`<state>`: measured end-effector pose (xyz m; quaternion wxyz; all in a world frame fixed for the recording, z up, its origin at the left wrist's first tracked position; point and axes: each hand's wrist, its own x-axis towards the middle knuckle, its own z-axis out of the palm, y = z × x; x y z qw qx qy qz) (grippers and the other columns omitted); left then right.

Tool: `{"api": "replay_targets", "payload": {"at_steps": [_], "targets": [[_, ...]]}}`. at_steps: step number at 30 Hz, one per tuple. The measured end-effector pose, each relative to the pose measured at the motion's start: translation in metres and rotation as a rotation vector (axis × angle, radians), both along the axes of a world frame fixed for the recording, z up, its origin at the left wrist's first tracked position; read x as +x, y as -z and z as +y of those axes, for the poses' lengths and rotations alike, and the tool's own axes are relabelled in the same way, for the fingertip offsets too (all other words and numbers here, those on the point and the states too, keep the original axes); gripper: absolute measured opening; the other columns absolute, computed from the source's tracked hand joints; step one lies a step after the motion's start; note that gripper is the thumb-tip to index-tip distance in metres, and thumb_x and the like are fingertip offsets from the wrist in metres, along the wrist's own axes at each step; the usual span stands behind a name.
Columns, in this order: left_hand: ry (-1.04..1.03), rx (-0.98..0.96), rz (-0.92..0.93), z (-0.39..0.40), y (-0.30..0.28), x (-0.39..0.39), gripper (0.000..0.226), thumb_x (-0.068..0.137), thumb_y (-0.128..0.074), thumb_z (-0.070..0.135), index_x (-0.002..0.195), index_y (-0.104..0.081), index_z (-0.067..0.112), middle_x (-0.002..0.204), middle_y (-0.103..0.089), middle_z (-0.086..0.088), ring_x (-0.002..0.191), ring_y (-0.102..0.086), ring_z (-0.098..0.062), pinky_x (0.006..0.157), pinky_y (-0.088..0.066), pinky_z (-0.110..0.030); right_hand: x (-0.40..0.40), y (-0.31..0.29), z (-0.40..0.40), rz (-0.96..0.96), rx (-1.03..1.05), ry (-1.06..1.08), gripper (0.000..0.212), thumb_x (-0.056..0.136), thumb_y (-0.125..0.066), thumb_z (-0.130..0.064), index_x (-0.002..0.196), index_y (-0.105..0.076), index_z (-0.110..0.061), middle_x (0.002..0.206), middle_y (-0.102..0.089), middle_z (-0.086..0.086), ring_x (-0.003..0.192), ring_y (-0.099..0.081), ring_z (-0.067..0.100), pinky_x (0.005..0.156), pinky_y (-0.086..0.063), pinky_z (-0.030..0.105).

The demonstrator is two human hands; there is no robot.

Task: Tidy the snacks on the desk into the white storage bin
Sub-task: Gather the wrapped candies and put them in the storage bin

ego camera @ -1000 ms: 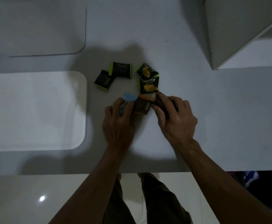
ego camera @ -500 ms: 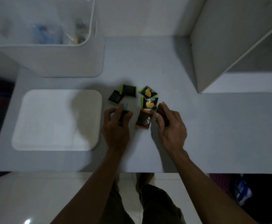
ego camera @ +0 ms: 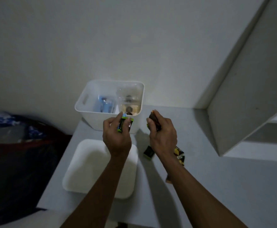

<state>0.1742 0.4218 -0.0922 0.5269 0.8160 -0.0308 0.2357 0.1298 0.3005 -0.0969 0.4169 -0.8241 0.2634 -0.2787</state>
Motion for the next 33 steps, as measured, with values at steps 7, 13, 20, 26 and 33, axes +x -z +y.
{"api": "replay_targets", "payload": {"at_steps": [7, 13, 20, 26, 33], "targets": [[0.007, 0.029, 0.072, 0.034, -0.024, 0.101, 0.033, 0.087, -0.072, 0.028, 0.118, -0.071, 0.015, 0.105, -0.06, -0.006, 0.096, -0.061, -0.018, 0.08, -0.039, -0.019, 0.099, -0.025, 0.044, 0.077, -0.03, -0.059, 0.04, 0.095, -0.052, -0.052, 0.133, -0.054, -0.041, 0.12, -0.06, -0.001, 0.108, -0.06, 0.021, 0.082, -0.047, 0.033], [0.069, 0.086, 0.181, 0.028, -0.007, 0.173, 0.031, 0.09, -0.068, 0.03, 0.119, -0.07, 0.02, 0.108, -0.06, -0.003, 0.098, -0.061, -0.02, 0.079, -0.036, -0.019, 0.166, -0.009, 0.052, 0.205, -0.077, -0.017, 0.037, 0.096, -0.049, -0.051, 0.131, -0.054, -0.039, 0.121, -0.057, 0.0, 0.105, -0.06, 0.024, 0.078, -0.047, 0.032], [0.165, 0.173, 0.251, 0.017, 0.03, 0.216, 0.032, 0.092, -0.064, 0.035, 0.121, -0.067, 0.02, 0.116, -0.062, -0.005, 0.105, -0.062, -0.025, 0.095, -0.048, -0.043, 0.203, 0.021, 0.048, 0.287, -0.15, -0.004, 0.033, 0.098, -0.048, -0.049, 0.125, -0.057, -0.034, 0.117, -0.059, 0.002, 0.1, -0.062, 0.025, 0.075, -0.052, 0.036], [0.251, 0.333, 0.343, 0.014, 0.043, 0.223, 0.048, 0.097, -0.044, 0.054, 0.131, -0.057, 0.024, 0.132, -0.056, -0.003, 0.118, -0.055, -0.022, 0.089, -0.034, -0.026, 0.204, 0.031, 0.049, 0.359, -0.174, -0.02, 0.034, 0.099, -0.049, -0.041, 0.129, -0.057, -0.028, 0.131, -0.056, 0.004, 0.115, -0.055, 0.025, 0.084, -0.05, 0.039], [0.208, 0.133, 0.202, 0.017, 0.019, 0.203, 0.038, 0.099, -0.051, 0.039, 0.118, -0.066, 0.01, 0.12, -0.065, -0.01, 0.113, -0.06, -0.024, 0.099, -0.043, -0.032, 0.187, 0.014, 0.042, 0.18, -0.079, 0.006, 0.036, 0.1, -0.048, -0.031, 0.133, -0.056, -0.02, 0.132, -0.057, 0.007, 0.114, -0.058, 0.025, 0.088, -0.05, 0.038]]}}
